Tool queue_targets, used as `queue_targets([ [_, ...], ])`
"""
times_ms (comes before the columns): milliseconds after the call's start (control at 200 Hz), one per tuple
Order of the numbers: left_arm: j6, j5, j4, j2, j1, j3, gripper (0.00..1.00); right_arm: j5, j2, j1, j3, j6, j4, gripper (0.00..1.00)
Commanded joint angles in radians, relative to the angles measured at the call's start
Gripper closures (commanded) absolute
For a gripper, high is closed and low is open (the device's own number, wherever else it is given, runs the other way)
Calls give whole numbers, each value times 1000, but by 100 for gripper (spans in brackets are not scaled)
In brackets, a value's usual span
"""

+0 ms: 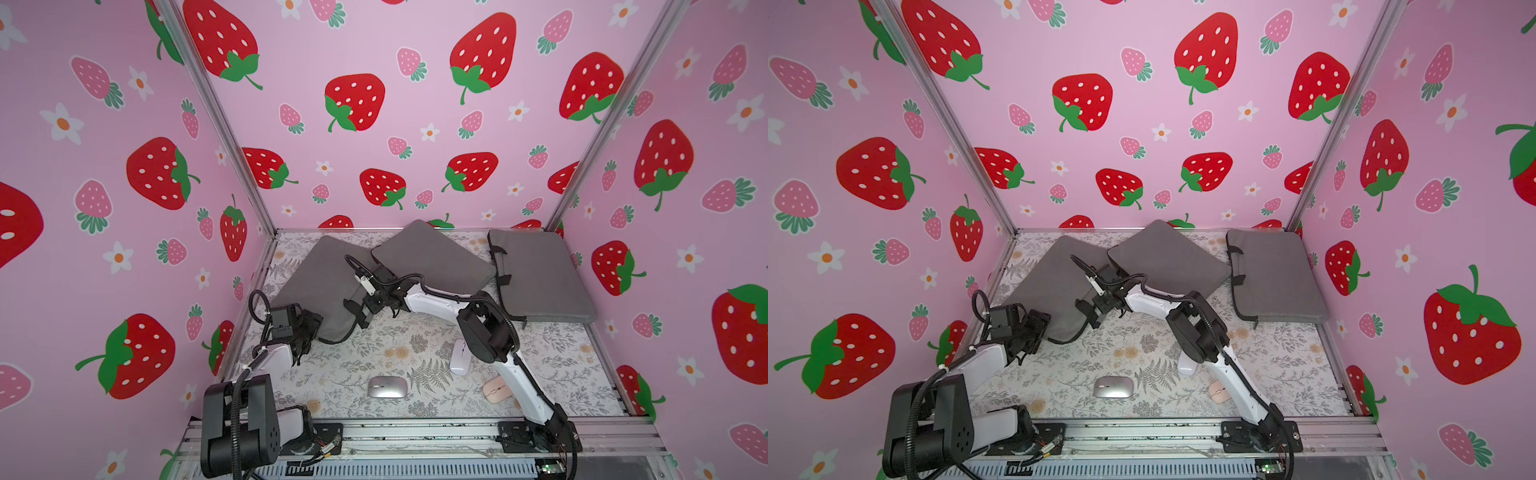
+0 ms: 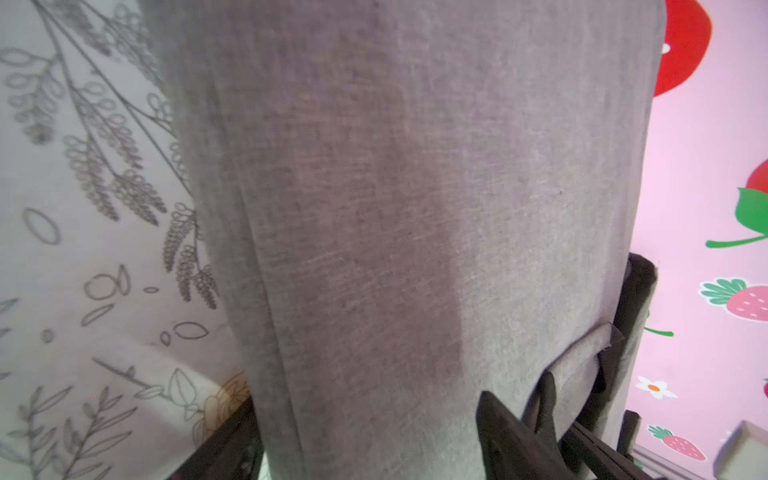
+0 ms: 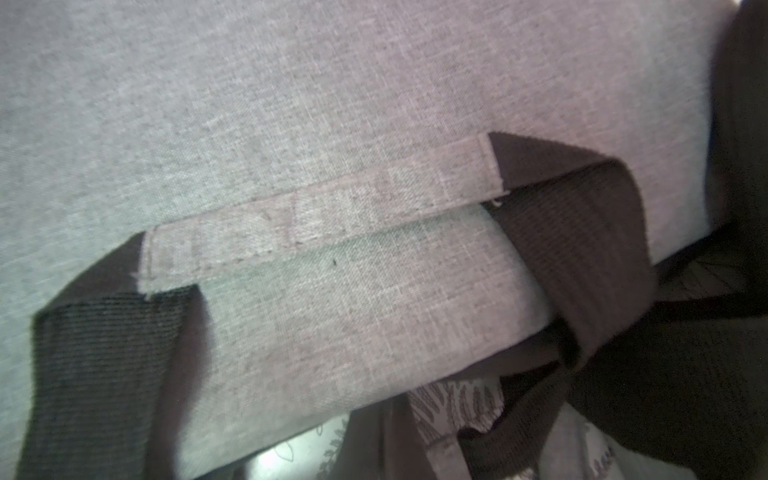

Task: Put the mouse into the laptop bag
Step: Unzip the zipper on the zippered laptop bag.

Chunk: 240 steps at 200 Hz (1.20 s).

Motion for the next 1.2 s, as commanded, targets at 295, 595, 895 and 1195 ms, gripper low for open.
queue_targets([
  [295, -22, -11, -41, 1, 5, -28, 82, -7, -27, 18, -13, -17, -14, 100],
  [595, -34, 17, -27, 28, 5, -23, 100, -4, -66, 77, -65, -17, -8, 100],
  [895, -42, 6, -20, 40, 3, -26, 100, 25, -187, 257, -226, -26, 65, 100],
  [1195, -57, 2, -11, 62, 5, -32, 100, -47, -179, 334, -191, 15, 58, 100],
])
